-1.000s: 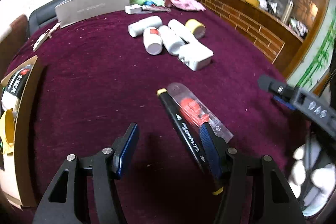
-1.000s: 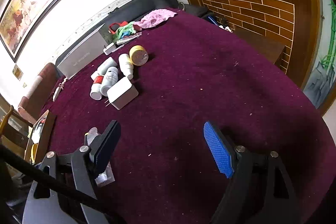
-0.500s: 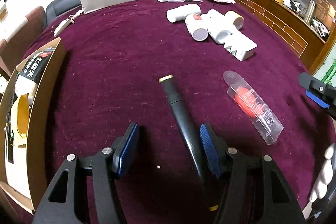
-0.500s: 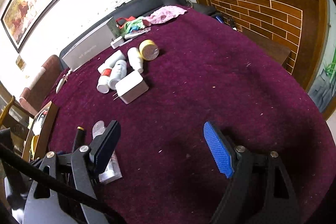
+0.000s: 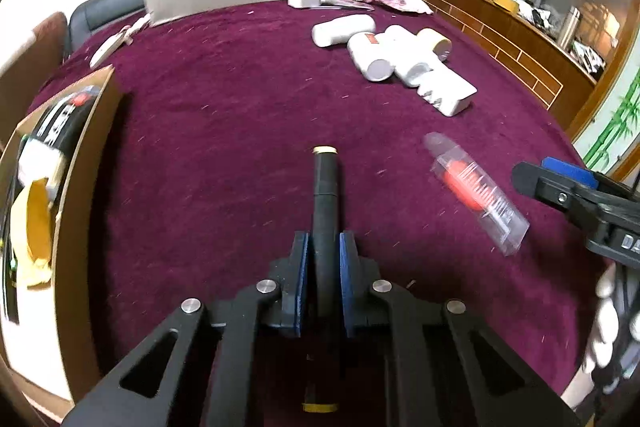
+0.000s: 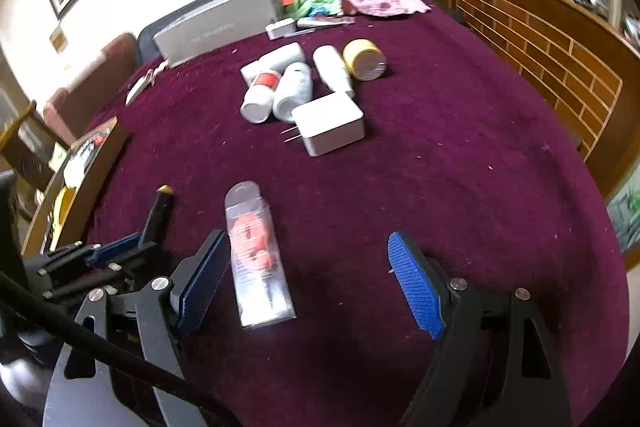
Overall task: Organize objects
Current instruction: 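Grasp a gold-tipped black marker with the left tool while the right tool grasps the clear red-item pack, then carry the black marker and clear pack into the box and open both tools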
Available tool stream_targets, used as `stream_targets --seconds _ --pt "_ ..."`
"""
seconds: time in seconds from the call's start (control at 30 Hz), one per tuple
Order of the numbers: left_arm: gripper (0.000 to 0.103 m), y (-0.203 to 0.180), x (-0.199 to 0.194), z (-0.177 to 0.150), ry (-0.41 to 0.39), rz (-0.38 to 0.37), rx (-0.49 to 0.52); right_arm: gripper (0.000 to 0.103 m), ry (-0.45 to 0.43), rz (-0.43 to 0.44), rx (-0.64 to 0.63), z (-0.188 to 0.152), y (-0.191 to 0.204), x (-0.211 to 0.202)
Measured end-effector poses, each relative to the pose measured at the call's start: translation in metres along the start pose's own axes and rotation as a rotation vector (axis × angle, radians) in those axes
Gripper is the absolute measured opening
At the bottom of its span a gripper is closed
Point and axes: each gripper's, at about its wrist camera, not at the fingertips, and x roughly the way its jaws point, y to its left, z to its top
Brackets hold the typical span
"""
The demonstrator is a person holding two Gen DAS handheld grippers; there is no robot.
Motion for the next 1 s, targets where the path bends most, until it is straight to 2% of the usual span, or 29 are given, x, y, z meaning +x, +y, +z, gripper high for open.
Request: stream_targets --seconds 0.17,0.33,0.4,0.47,0.5,0.57,0.6,0.63,0.67,0.77,1.0 --pt "0.012 0.003 -0.001 -0.003 0.002 0.026 -0.005 0.082 0.025 -0.034 -0.116 0.0 0.027 0.015" --pt "0.02 -0.007 0.004 -0.005 -0.024 0.07 0.038 0.082 0.064 -0.083 -0.2 0.0 0.046 0.032" --pt "0.02 -0.005 0.004 -0.004 -0.027 0.063 0.026 0.075 0.085 -0.096 -0.215 0.001 0.05 0.037" --pt "0.018 0.001 0.002 -0.005 -0.035 0.033 -0.003 0.055 0.12 -0.106 -0.234 0.0 0.054 0.044" --pt "0.011 0.003 0.002 -0.006 -0.039 0.031 -0.016 0.056 0.115 -0.106 -0.236 0.0 0.055 0.043" --pt "0.011 0.01 -0.001 -0.006 -0.05 0.008 -0.05 0.043 0.123 -0.088 -0.239 -0.001 0.057 0.043" --pt "0.011 0.012 -0.004 -0.007 -0.065 0.004 -0.061 0.04 0.123 -0.083 -0.243 -0.002 0.058 0.042" --pt "0.011 0.014 -0.008 -0.008 -0.081 -0.002 -0.068 0.029 0.123 -0.078 -0.25 -0.003 0.06 0.042" --pt "0.011 0.016 -0.013 -0.008 -0.094 -0.008 -0.073 0.025 0.124 -0.074 -0.256 -0.003 0.063 0.041" --pt "0.011 0.024 -0.027 -0.01 -0.123 -0.019 -0.091 0.025 0.124 -0.029 -0.24 -0.004 0.066 0.036" --pt "0.011 0.044 -0.064 -0.018 -0.202 -0.04 -0.146 0.025 0.045 0.037 -0.226 0.001 0.083 0.005"
